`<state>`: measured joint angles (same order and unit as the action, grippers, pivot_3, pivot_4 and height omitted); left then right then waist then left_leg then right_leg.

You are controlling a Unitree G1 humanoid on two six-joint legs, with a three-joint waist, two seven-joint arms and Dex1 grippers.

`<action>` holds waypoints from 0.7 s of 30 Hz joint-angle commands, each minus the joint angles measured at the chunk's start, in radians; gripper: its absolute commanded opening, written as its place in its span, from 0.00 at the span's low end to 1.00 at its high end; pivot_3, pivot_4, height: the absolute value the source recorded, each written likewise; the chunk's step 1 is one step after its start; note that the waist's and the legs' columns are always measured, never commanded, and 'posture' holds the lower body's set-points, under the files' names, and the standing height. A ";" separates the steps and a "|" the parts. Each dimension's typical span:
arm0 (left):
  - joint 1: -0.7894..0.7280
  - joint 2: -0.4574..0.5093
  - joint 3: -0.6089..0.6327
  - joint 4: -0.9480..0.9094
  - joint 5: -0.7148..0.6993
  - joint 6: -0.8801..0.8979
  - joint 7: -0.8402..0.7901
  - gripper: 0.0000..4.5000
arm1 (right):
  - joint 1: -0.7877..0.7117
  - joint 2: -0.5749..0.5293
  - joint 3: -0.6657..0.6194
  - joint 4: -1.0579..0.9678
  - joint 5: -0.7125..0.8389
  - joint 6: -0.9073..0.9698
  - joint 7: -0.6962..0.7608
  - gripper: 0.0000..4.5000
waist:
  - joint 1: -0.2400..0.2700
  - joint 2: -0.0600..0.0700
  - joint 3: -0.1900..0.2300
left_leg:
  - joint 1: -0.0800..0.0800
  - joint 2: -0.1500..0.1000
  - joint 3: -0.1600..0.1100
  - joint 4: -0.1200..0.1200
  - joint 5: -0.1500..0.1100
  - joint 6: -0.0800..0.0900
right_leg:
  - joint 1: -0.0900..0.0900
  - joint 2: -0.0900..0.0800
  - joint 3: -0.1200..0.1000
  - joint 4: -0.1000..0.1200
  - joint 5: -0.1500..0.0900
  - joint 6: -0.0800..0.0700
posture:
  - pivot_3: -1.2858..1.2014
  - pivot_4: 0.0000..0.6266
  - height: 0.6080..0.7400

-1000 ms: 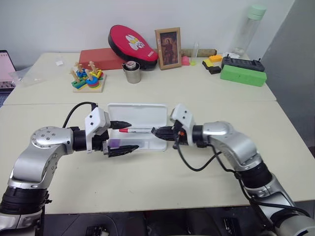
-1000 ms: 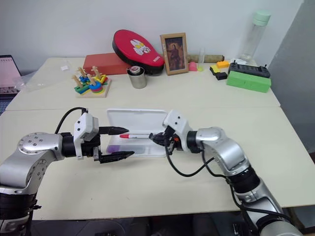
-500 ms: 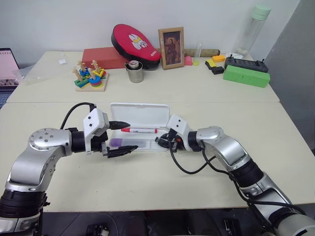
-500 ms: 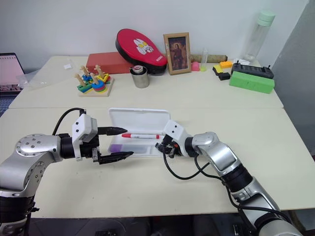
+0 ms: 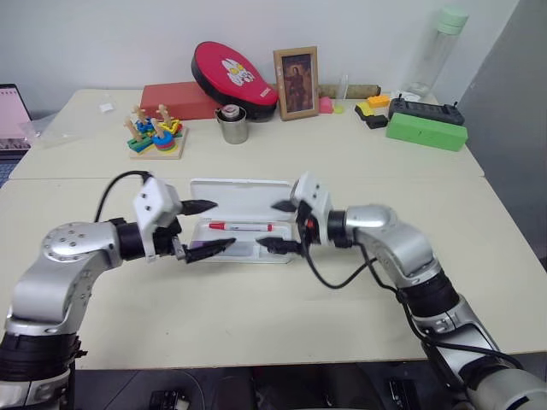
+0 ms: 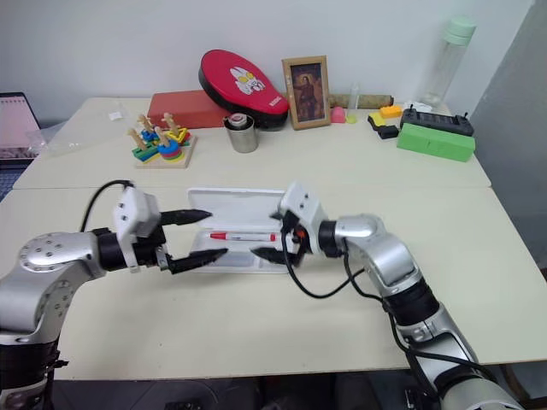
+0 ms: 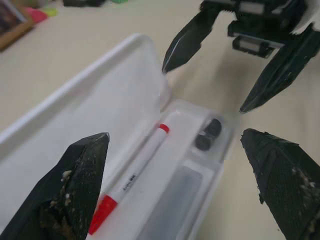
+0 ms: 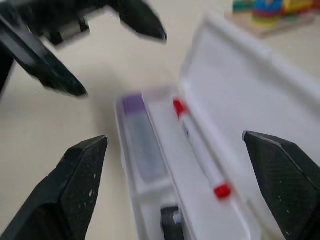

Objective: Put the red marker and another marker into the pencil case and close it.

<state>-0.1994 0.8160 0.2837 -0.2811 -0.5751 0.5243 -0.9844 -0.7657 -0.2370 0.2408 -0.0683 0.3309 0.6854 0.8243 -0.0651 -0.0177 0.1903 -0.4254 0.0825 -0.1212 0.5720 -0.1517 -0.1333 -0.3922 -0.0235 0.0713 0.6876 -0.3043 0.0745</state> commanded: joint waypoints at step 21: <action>0.363 -0.084 0.455 -0.281 -0.302 0.120 0.256 1.00 | -0.398 0.166 0.055 0.676 -0.254 -0.202 -0.051 0.00 | -0.018 -0.001 -0.001 | 0.000 0.000 0.002 -0.003 0.000 0.000 | -0.001 0.000 0.000 -0.003 0.002 -0.005 | 0.52 0.24 1.00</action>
<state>0.1607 0.7204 0.7019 -0.5162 -0.8434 0.6473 -0.7371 -1.1806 -0.0703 0.2665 0.7071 0.0782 0.4873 0.7091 -0.0827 -0.0186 0.1898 -0.4255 0.0827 -0.1197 0.5688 -0.1519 -0.1334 -0.3934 -0.0237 0.0716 0.6845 -0.3020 0.0693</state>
